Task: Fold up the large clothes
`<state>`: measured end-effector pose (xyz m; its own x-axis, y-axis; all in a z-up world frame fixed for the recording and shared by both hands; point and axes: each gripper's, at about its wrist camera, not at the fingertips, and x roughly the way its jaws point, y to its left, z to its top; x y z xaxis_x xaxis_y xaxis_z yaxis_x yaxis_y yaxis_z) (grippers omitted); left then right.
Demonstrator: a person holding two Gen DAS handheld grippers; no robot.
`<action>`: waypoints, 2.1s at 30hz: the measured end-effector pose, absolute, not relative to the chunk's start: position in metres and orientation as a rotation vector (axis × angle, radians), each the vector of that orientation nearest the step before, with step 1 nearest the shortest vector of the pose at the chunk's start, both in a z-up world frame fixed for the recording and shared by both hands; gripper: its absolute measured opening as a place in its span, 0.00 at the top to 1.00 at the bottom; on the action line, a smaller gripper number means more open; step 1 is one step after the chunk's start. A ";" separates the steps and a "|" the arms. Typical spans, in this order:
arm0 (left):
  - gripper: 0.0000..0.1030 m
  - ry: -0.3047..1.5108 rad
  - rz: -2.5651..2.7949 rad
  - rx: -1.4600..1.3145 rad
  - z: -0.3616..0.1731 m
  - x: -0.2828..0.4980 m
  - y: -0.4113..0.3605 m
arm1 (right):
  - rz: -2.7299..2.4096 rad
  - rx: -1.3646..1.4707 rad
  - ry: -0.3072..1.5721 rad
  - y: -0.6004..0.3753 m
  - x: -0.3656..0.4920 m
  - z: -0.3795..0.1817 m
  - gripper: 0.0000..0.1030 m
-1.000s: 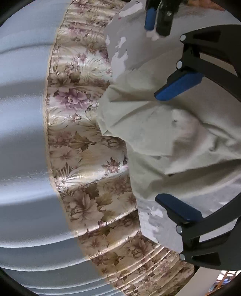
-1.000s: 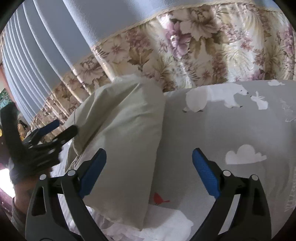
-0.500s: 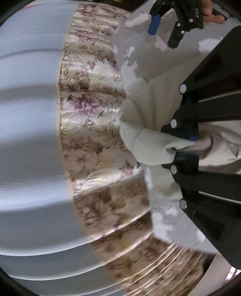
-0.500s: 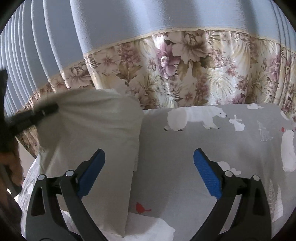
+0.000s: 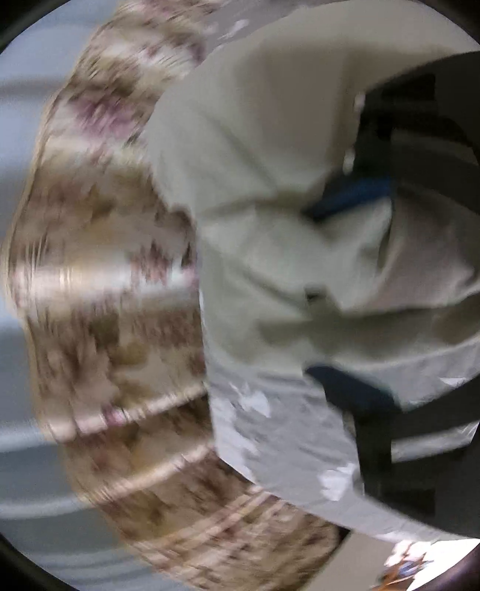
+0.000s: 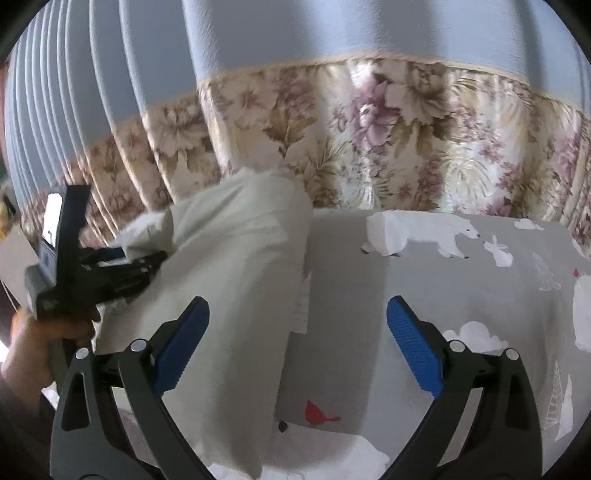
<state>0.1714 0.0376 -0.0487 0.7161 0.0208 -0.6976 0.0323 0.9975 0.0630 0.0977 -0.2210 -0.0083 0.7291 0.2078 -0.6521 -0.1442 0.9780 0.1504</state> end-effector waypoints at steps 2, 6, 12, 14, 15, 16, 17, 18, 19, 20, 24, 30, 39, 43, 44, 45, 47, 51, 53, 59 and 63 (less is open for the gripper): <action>0.01 0.781 0.005 0.015 -0.054 0.174 0.047 | 0.179 0.045 0.737 -0.212 0.101 -0.020 0.03; 0.01 0.774 0.031 0.022 -0.065 0.174 0.044 | 0.140 -0.061 0.747 -0.201 0.103 -0.038 0.03; 0.01 0.734 0.047 0.023 -0.071 0.175 0.044 | 0.128 -0.117 0.758 -0.198 0.106 -0.050 0.03; 0.01 0.740 0.028 0.009 -0.067 0.173 0.047 | 0.138 -0.092 0.761 -0.201 0.107 -0.042 0.03; 0.01 0.742 0.024 0.007 -0.063 0.171 0.048 | 0.137 -0.085 0.749 -0.203 0.106 -0.035 0.03; 0.01 0.731 0.020 -0.002 -0.053 0.166 0.050 | 0.131 -0.070 0.701 -0.207 0.105 -0.021 0.03; 0.01 0.714 0.017 -0.013 -0.045 0.161 0.052 | 0.130 -0.061 0.667 -0.209 0.105 -0.011 0.03; 0.01 0.690 0.013 -0.028 -0.035 0.157 0.053 | 0.128 -0.053 0.640 -0.210 0.108 -0.002 0.03; 0.02 0.671 0.009 -0.043 -0.024 0.154 0.054 | 0.114 -0.050 0.613 -0.211 0.116 0.010 0.03; 0.02 0.649 0.002 -0.054 -0.011 0.153 0.053 | 0.107 -0.051 0.600 -0.209 0.126 0.017 0.03; 0.02 0.641 -0.007 0.002 0.007 0.169 0.032 | 0.073 -0.068 0.600 -0.199 0.178 0.021 0.03; 0.01 0.755 0.087 0.123 -0.039 0.220 0.025 | 0.016 -0.057 0.728 -0.204 0.245 -0.016 0.03; 0.01 0.781 0.098 0.109 -0.076 0.232 0.031 | 0.038 -0.150 0.809 -0.193 0.260 -0.063 0.03; 0.01 0.820 0.070 0.097 -0.080 0.237 0.031 | 0.045 -0.104 0.800 -0.199 0.259 -0.060 0.03; 0.01 0.830 0.046 0.068 -0.079 0.235 0.034 | 0.049 -0.072 0.802 -0.204 0.254 -0.055 0.03; 0.01 0.838 0.032 0.050 -0.075 0.231 0.037 | 0.048 -0.052 0.801 -0.207 0.248 -0.049 0.03; 0.02 0.789 0.034 0.040 -0.054 0.209 0.041 | 0.060 -0.036 0.768 -0.211 0.221 -0.028 0.03; 0.02 0.716 -0.017 -0.015 -0.021 0.158 0.046 | 0.161 -0.033 0.728 -0.208 0.156 -0.006 0.03; 0.02 0.711 -0.034 -0.030 -0.021 0.136 0.043 | 0.173 -0.063 0.744 -0.203 0.132 -0.013 0.03; 0.02 0.773 -0.068 0.024 -0.058 0.117 0.014 | 0.134 -0.141 0.811 -0.196 0.112 -0.056 0.03; 0.01 0.753 -0.048 -0.012 -0.064 0.114 0.018 | 0.153 -0.021 0.804 -0.208 0.106 -0.057 0.03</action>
